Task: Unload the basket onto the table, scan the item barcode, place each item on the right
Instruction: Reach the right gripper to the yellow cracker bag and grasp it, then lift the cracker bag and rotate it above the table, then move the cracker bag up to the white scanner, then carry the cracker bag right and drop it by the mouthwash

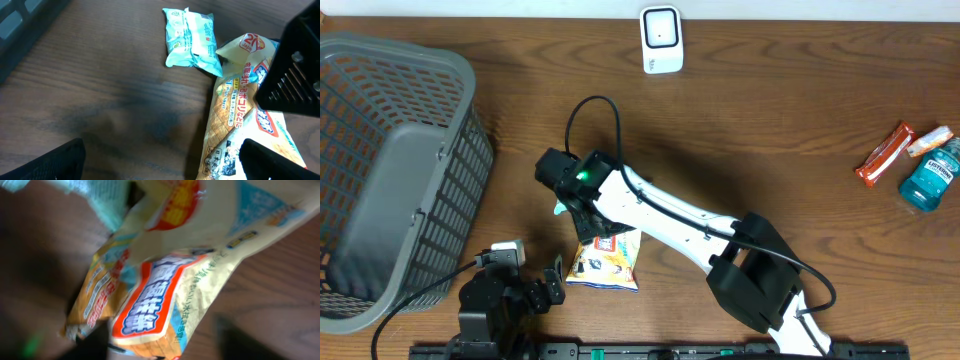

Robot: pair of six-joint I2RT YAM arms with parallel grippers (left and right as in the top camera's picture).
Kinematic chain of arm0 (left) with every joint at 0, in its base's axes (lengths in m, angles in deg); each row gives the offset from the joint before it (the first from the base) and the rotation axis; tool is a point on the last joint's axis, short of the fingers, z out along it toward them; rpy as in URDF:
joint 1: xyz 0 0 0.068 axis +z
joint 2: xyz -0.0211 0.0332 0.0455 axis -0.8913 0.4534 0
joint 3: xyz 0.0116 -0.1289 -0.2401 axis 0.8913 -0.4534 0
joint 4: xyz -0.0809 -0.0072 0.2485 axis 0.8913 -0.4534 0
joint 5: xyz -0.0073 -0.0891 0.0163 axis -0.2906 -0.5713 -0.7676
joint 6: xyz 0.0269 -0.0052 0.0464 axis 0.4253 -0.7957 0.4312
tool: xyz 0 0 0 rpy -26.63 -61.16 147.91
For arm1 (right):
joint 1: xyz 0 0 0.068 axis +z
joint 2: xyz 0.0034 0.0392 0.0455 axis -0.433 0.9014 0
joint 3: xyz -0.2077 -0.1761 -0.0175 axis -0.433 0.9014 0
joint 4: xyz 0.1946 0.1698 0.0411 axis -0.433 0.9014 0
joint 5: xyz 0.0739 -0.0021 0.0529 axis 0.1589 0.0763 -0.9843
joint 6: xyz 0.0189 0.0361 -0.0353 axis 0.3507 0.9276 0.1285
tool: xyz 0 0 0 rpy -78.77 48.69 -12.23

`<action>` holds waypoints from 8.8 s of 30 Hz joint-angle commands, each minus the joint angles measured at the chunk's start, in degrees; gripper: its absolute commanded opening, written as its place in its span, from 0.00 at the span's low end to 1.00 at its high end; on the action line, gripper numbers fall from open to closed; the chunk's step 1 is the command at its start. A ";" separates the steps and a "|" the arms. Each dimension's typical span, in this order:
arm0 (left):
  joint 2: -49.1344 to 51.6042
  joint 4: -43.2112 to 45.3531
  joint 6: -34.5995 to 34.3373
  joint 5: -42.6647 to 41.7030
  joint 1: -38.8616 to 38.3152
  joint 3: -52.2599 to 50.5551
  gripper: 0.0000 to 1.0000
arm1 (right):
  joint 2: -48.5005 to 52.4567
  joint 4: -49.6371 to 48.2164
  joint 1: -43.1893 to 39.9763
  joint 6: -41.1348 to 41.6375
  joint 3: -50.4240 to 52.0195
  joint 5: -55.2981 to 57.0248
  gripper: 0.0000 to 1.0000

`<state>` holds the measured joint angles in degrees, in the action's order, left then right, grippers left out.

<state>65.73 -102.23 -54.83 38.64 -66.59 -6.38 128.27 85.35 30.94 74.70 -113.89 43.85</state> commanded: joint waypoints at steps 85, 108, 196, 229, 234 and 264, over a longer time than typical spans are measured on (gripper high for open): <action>0.00 -2.60 -0.50 -0.33 -0.22 -1.05 0.98 | -14.10 1.27 -10.71 -12.00 10.54 4.02 0.72; 0.00 -2.60 -0.50 -0.33 -0.22 -1.05 0.98 | 0.50 -13.42 -4.72 -8.07 29.64 11.32 0.18; 0.00 -2.60 -0.50 -0.35 -0.22 -1.05 0.98 | -30.36 -31.47 -29.29 -43.91 33.86 -14.62 0.01; 0.00 -2.60 -0.50 -0.33 -0.22 -1.05 0.98 | 24.50 -26.01 -34.45 -56.33 -33.83 17.05 0.01; 0.00 -2.60 -0.50 -0.33 -0.22 -1.05 0.98 | 24.68 -26.69 -34.45 -56.39 -33.92 17.00 0.01; 0.00 -2.60 -0.50 -0.33 -0.22 -1.05 0.98 | 18.71 9.46 -55.65 -31.95 -45.53 10.75 0.01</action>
<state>65.73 -102.25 -54.83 38.64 -66.59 -6.38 146.91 95.36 -20.44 39.77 -163.85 59.59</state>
